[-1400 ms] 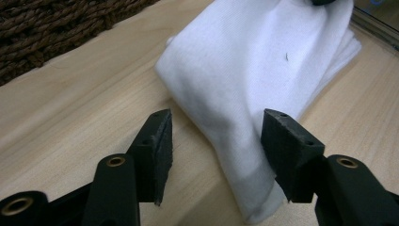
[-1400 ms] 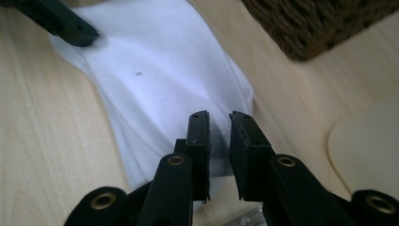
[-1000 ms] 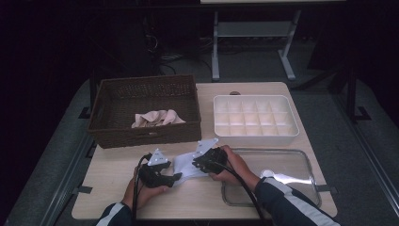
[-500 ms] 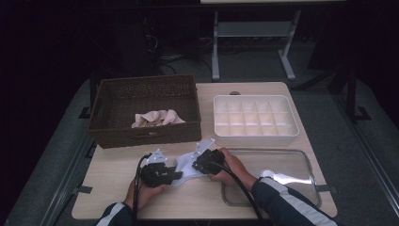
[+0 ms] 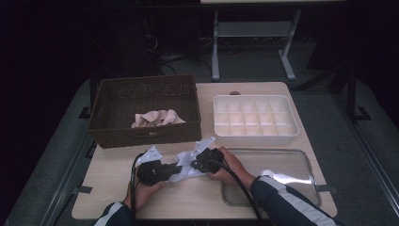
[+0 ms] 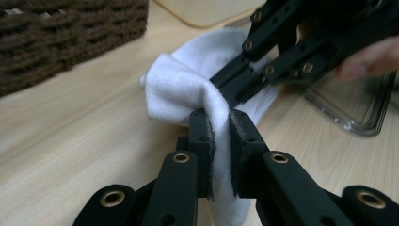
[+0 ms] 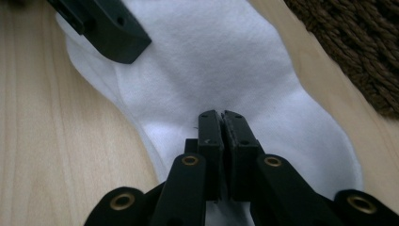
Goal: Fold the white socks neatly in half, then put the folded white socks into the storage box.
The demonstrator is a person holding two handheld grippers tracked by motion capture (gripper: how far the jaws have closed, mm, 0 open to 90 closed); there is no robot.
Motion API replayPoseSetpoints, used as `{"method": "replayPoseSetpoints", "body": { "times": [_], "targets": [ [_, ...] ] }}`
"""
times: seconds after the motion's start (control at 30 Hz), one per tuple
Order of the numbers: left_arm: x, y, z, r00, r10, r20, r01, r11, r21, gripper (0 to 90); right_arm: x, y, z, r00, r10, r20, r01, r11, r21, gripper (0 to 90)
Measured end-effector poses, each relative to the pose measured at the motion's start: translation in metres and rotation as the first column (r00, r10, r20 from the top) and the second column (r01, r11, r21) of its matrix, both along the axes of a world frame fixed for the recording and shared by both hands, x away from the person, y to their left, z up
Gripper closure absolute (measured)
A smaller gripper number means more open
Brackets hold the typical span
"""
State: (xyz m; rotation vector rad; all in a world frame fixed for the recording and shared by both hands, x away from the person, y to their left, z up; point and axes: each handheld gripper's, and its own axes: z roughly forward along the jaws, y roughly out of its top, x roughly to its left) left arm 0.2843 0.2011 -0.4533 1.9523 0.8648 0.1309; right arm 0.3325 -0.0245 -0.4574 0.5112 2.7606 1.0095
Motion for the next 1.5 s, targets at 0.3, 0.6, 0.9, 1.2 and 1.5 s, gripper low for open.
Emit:
{"method": "replayPoseSetpoints", "body": {
  "times": [0.3, 0.6, 0.9, 1.2, 1.5],
  "targets": [
    [0.000, 0.000, 0.003, 0.9997, -0.014, 0.019, 0.014, 0.9998, 0.016, 80.4, 0.002, 0.000, -0.001, 0.9998, 0.021, 0.007, -0.021, 0.999, 0.030, 85.0],
    [0.003, 0.004, 0.006, 0.9980, 0.050, 0.038, -0.052, 0.9981, 0.033, 80.0, 0.000, 0.000, -0.002, 0.9998, 0.019, 0.012, -0.019, 0.999, 0.034, 85.1],
    [0.004, 0.006, 0.008, 0.9969, 0.064, 0.047, -0.064, 0.9979, 0.010, 83.1, -0.001, 0.001, -0.002, 0.9997, 0.016, 0.020, -0.016, 1.000, 0.021, 85.1],
    [0.005, -0.001, 0.013, 0.9983, 0.007, 0.059, -0.005, 0.9992, -0.041, 84.0, 0.000, 0.003, -0.003, 0.9995, 0.026, 0.019, -0.027, 0.999, 0.037, 84.3],
    [0.008, -0.002, 0.015, 0.9981, 0.016, 0.060, -0.015, 0.9996, -0.022, 84.0, 0.008, -0.007, 0.014, 0.9995, 0.020, 0.026, -0.023, 0.993, 0.114, 69.2]
  ]
}}
